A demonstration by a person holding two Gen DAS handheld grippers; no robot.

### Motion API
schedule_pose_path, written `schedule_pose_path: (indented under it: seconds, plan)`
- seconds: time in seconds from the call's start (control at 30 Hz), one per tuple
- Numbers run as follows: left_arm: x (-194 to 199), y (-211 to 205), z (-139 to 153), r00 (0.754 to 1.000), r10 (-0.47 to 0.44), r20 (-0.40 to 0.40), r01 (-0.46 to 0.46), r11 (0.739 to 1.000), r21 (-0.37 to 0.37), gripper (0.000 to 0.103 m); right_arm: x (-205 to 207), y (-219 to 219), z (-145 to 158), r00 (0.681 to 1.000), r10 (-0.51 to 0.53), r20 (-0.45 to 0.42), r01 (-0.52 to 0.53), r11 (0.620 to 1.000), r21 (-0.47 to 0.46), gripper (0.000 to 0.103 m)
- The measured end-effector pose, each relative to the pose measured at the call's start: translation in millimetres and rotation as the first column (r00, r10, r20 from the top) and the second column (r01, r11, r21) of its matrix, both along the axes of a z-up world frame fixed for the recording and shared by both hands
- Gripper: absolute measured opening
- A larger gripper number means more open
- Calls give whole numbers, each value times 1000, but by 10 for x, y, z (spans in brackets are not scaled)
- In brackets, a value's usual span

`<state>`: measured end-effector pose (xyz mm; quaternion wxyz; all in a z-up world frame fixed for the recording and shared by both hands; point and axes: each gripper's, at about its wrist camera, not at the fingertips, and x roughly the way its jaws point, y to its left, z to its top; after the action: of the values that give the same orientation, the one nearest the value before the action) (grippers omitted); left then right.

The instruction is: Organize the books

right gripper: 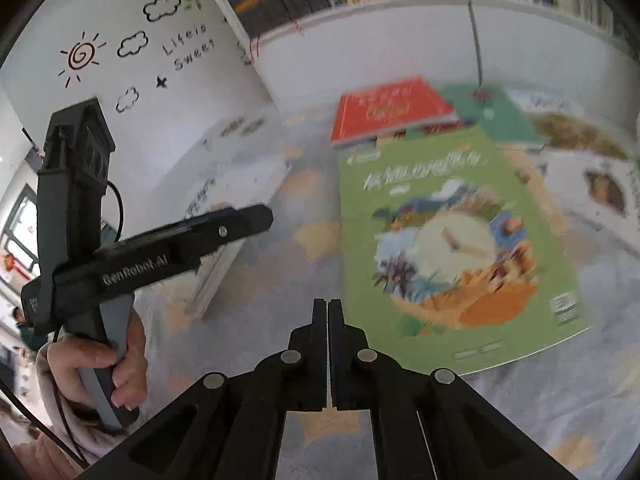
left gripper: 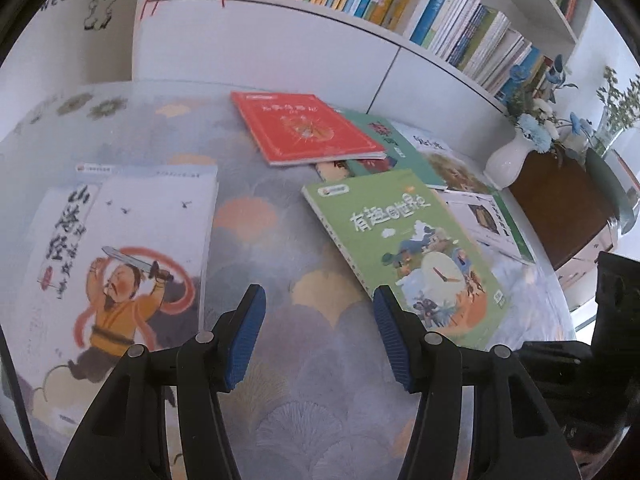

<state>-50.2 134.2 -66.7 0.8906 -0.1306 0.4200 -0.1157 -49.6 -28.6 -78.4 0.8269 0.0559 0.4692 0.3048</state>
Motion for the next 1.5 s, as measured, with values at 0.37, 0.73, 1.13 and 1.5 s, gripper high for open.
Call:
schedule_pose_path:
  seconds: [0.37,0.73,1.13,1.5]
  plan:
    - [-4,-510,-280,986,-163,14,163,986,32,54,735,-849,-142,949,-283,143,304,939,-163,65]
    - [22,-571,-369,971,-239,-28,238,971,-32,54,694,-815,-316,988,-145,47,151,980,-133,71]
    - [-183,-752,-312,957,-281,-66,285,955,77,54,79,-757,-382,997,-69,-16,67,994,-90,74]
    - [-376,-811,-347,933,-352,-77,358,928,105,54,6,-1241,-500,970,14,-242,44,971,234,75]
